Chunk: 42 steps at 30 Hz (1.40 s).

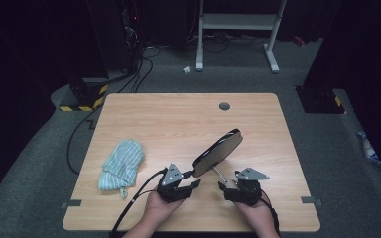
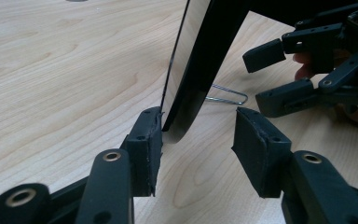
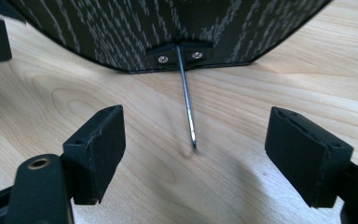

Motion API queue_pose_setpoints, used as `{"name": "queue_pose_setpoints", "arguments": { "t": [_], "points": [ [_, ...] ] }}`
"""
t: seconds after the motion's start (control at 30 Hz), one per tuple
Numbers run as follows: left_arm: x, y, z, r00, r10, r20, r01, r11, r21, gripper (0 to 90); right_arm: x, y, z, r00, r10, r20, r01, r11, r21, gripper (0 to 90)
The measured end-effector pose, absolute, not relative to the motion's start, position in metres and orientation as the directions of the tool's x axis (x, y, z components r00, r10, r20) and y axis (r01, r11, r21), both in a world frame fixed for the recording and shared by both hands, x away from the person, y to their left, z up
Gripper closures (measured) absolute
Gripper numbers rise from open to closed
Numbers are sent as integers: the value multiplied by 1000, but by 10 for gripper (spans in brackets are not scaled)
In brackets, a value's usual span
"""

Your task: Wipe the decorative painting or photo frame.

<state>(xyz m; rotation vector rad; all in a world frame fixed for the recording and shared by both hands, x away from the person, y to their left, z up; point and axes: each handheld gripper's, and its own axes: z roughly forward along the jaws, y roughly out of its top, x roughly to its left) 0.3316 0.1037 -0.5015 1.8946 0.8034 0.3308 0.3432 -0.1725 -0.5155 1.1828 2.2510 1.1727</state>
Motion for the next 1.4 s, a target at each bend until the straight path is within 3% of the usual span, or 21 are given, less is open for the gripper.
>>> {"name": "queue_pose_setpoints", "arguments": {
  "t": [0.6,1.17,1.4],
  "points": [
    [318,81,-498,815,559,-152,365,-292,884,588,341,-184,-505,-552,830,84,513,259,818,201],
    [327,40,-506,842,516,-159,369,-336,866,568,328,-208,-500,-511,852,112,520,203,830,200],
    [323,60,-500,836,531,-143,358,-329,874,543,321,-210,-496,-519,846,122,511,192,838,198]
  ]
}}
